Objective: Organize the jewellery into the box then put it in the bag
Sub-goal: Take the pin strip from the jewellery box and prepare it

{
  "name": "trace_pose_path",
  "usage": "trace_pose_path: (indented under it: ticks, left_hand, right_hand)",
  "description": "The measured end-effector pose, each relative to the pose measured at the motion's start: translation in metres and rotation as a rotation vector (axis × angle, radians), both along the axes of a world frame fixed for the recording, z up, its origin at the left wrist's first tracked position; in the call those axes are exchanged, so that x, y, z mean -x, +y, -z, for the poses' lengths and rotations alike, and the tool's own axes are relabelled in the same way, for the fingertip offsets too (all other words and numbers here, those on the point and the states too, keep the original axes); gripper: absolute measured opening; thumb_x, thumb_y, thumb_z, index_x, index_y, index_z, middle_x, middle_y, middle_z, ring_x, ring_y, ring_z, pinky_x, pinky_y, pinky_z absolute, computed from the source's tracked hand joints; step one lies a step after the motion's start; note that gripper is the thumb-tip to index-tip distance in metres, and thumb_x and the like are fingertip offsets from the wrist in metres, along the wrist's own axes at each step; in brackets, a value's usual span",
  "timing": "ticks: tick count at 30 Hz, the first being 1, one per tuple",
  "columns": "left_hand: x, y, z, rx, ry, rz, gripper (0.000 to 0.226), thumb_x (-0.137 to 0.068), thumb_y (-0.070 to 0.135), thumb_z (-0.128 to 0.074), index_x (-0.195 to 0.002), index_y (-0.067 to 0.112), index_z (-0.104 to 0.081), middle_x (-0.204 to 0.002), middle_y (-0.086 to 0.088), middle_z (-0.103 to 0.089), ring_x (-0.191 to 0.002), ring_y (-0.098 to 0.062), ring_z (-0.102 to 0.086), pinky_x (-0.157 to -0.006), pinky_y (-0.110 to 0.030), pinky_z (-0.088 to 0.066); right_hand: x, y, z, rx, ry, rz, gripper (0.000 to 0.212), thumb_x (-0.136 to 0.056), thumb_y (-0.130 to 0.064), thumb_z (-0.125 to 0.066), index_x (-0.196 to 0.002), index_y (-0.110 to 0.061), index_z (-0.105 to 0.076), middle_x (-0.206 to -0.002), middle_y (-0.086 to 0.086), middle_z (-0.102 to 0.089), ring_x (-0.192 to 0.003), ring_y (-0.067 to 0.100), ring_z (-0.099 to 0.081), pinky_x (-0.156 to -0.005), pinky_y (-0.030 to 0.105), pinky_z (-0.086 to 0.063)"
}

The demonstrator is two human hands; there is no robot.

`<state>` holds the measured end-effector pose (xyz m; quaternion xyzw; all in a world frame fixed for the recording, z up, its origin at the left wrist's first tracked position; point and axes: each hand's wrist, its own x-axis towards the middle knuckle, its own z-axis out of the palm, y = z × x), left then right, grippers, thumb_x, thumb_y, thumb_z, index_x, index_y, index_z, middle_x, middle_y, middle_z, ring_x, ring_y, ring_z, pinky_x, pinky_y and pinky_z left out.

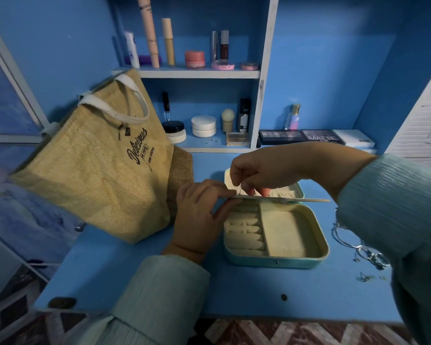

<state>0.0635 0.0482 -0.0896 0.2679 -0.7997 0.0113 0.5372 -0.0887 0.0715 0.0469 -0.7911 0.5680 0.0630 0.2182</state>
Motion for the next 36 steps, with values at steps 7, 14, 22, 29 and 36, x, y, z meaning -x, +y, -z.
trace_pose_path:
  ticks: [7, 14, 22, 29, 36]
  left_hand:
    - [0.0, 0.001, -0.002, 0.012, 0.017, 0.018, 0.027, -0.095, 0.049, -0.038, -0.093, 0.025, -0.049, -0.083, -0.007, -0.067, -0.085, -0.011, -0.052, -0.08, -0.039, -0.039]
    - [0.0, -0.001, 0.002, 0.0, 0.027, 0.017, 0.022, -0.093, 0.048, -0.043, -0.092, 0.026, -0.049, -0.083, -0.005, -0.067, -0.085, -0.01, -0.052, -0.078, -0.04, -0.041]
    - [0.003, 0.003, -0.004, -0.187, 0.015, 0.071, 0.011, -0.085, 0.037, -0.052, -0.092, 0.029, -0.05, -0.087, 0.007, -0.057, -0.081, 0.004, -0.041, -0.071, -0.037, -0.047]
    - [0.005, 0.014, -0.01, -0.316, 0.021, 0.162, 0.013, -0.086, 0.038, -0.051, -0.096, 0.03, -0.05, -0.094, 0.027, -0.044, -0.09, 0.008, -0.047, -0.079, -0.007, -0.037]
    - [0.004, 0.025, -0.013, -0.328, -0.008, 0.175, 0.024, -0.085, 0.04, -0.053, -0.102, 0.023, -0.055, -0.1, 0.02, -0.045, -0.094, 0.009, -0.046, -0.081, -0.003, -0.036]
  right_hand:
    - [-0.005, -0.003, 0.0, -0.001, 0.15, -0.117, 0.009, -0.096, -0.021, -0.045, -0.092, -0.027, -0.051, -0.085, -0.009, -0.053, -0.078, 0.011, -0.053, -0.066, 0.019, -0.039]
    - [-0.006, -0.008, 0.004, -0.003, 0.09, -0.079, 0.014, -0.093, -0.015, -0.049, -0.087, -0.026, -0.054, -0.082, -0.006, -0.057, -0.067, 0.01, -0.054, -0.065, 0.02, -0.042]
    - [0.005, 0.004, 0.0, 0.027, -0.041, 0.0, 0.012, -0.095, -0.02, -0.05, -0.099, -0.03, -0.055, -0.085, -0.007, -0.062, -0.073, 0.012, -0.06, -0.067, 0.016, -0.043]
    - [0.041, 0.034, -0.014, -0.033, -0.001, 0.072, 0.018, -0.085, -0.045, -0.058, -0.1, -0.034, -0.058, -0.093, -0.014, -0.058, -0.088, 0.006, -0.056, -0.082, 0.022, -0.044]
    - [0.066, 0.059, -0.003, 0.028, 0.032, 0.087, 0.026, -0.079, -0.029, -0.072, -0.086, -0.042, -0.051, -0.094, -0.01, -0.057, -0.086, 0.01, -0.054, -0.081, 0.03, -0.049]
